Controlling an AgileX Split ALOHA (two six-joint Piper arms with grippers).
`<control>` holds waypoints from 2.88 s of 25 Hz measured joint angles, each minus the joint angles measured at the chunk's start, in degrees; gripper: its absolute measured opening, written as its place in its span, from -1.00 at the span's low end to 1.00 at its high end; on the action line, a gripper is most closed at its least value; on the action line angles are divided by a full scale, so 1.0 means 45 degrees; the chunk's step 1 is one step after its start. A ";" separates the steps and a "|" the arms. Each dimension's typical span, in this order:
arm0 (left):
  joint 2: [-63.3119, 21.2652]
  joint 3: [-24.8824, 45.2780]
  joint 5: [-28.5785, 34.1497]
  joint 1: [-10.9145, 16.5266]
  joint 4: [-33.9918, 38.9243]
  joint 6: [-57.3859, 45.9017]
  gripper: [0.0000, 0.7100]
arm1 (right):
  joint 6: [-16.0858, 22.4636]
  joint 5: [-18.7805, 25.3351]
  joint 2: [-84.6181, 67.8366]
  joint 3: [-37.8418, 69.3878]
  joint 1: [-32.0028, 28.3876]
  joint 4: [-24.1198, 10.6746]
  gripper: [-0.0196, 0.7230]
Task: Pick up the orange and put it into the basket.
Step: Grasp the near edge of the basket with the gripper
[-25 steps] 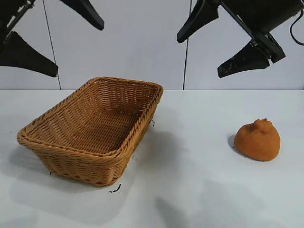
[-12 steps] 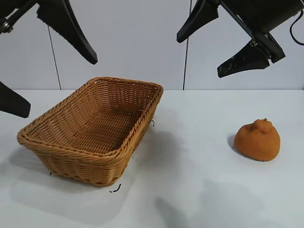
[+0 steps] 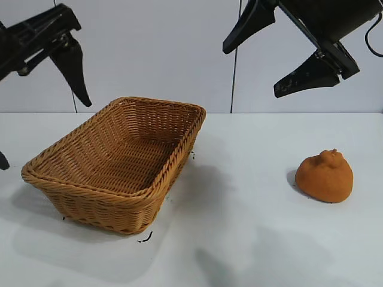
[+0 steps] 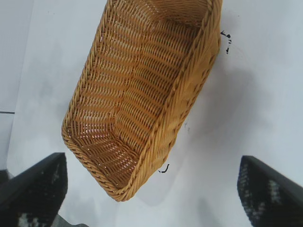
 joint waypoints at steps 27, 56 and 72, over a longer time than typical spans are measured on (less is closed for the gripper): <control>0.4093 -0.1671 0.0690 0.0173 0.0071 -0.4499 0.95 | 0.0000 0.0000 0.0000 0.0000 0.0000 -0.0037 0.93; 0.6108 -0.1658 -0.0713 0.0528 -0.0627 -0.4060 0.01 | 0.0000 0.0151 0.0000 0.0000 0.0000 -0.0037 0.93; 0.6108 -0.1658 -0.0800 0.0565 -0.0946 -0.4344 -0.74 | 0.0000 0.0187 0.0000 0.0000 0.0000 -0.0037 0.93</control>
